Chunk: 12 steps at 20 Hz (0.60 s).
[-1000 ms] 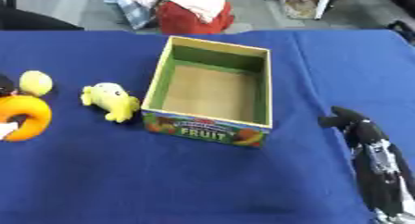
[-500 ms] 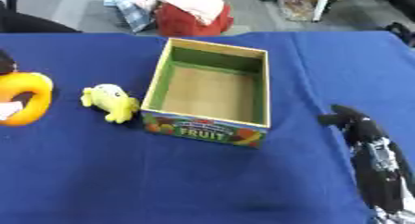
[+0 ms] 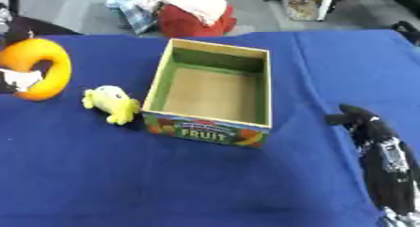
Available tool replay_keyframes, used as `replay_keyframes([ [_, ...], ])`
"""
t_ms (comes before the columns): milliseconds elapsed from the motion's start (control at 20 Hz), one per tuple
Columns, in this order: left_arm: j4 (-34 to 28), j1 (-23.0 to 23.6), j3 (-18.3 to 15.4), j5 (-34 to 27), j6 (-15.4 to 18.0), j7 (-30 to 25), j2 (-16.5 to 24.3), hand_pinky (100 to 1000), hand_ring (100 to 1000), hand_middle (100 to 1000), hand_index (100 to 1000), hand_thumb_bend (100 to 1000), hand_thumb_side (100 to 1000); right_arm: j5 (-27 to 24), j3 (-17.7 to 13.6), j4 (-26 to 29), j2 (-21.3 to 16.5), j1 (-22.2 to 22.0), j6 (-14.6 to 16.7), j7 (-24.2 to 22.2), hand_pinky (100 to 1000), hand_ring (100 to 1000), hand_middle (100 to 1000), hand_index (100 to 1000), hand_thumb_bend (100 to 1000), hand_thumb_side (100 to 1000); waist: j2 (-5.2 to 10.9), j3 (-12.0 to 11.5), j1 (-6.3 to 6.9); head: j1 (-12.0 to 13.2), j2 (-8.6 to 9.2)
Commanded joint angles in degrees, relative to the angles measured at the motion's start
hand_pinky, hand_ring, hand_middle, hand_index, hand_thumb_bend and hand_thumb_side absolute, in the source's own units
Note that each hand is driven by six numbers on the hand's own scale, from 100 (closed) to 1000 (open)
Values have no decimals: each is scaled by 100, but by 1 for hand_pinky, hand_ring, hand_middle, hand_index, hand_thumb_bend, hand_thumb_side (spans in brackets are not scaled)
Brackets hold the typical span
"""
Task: Pick up objects on the table and place them in the box.
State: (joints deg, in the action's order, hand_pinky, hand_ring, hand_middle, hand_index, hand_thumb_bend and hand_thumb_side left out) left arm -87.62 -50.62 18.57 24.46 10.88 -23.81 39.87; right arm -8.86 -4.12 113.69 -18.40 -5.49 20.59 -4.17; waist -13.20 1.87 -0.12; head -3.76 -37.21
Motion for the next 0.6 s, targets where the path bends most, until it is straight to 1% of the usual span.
replay_keyframes([
  [50,64,-324,-37,-40,63,32,-189,274,198,215,350,100,382,-157,11,90,-231,74,22,-81,950,778,619,835,100,1000,95,50,21,87,49],
  [400,651,-889,-67,10,237,224,-860,268,187,213,351,100,413,-423,65,90,-397,287,21,-260,949,778,620,834,100,1000,20,313,82,289,138],
  [600,1045,-1126,-116,27,387,441,-1211,269,186,213,351,100,434,-599,135,90,-505,451,22,-406,949,779,620,834,100,1000,-33,504,98,466,160],
])
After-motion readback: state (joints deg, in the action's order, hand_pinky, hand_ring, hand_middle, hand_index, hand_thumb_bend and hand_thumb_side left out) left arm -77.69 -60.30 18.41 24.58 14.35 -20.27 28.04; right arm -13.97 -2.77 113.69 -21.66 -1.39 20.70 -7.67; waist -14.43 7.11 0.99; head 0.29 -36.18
